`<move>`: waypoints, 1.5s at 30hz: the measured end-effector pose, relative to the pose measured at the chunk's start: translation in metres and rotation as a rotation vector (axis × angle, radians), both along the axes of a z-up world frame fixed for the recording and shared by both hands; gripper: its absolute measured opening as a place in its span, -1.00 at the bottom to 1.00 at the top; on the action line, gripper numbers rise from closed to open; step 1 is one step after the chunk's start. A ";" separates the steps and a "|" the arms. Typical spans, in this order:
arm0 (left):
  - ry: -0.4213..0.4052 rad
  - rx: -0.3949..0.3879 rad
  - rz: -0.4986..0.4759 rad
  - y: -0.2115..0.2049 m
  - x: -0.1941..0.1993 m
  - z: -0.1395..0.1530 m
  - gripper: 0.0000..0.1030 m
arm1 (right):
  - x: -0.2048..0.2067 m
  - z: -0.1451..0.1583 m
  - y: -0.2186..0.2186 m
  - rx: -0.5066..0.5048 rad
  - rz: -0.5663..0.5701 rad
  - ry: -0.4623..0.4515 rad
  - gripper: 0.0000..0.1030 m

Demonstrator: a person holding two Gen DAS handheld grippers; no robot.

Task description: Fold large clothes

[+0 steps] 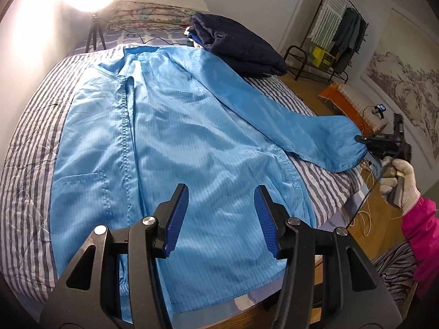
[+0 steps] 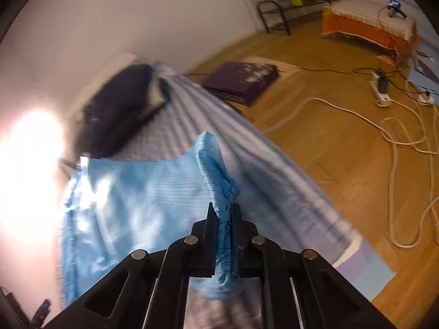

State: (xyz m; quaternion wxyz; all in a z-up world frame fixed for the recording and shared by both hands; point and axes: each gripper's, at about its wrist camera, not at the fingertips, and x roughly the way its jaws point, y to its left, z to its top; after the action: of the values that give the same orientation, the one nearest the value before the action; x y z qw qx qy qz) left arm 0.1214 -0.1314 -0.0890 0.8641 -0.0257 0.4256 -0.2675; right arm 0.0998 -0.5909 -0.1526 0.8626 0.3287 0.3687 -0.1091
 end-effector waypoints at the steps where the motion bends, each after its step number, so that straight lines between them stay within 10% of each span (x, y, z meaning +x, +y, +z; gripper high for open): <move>1: 0.001 -0.005 0.004 0.002 0.000 0.001 -0.01 | -0.001 0.008 0.009 -0.002 0.022 -0.021 -0.88; 14: 0.028 -0.104 0.134 0.047 0.015 0.013 -0.01 | -0.008 0.075 0.197 -0.054 0.534 -0.228 -0.89; 26: 0.132 -0.168 0.237 0.084 0.024 -0.008 -0.01 | -0.055 -0.018 0.408 -0.266 1.271 -0.037 -0.89; 29: 0.167 -0.135 0.220 0.078 0.022 -0.021 -0.01 | -0.058 -0.031 0.408 -0.310 1.278 0.005 -0.79; 31: 0.189 -0.107 0.202 0.072 0.020 -0.030 -0.01 | -0.054 -0.028 0.401 -0.306 1.260 0.011 -0.31; 37: 0.233 -0.064 0.169 0.062 0.008 -0.048 -0.01 | -0.036 0.016 0.343 -0.122 1.219 -0.107 0.06; 45: 0.239 -0.022 0.050 0.026 -0.034 -0.062 -0.01 | 0.071 0.021 0.244 -0.077 0.792 -0.054 -0.10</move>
State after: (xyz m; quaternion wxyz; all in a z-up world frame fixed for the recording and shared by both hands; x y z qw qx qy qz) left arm 0.0878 -0.1053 -0.1510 0.8132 -0.0774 0.5218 -0.2457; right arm 0.1704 -0.3471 -0.1314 0.8590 0.1315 0.4398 0.2268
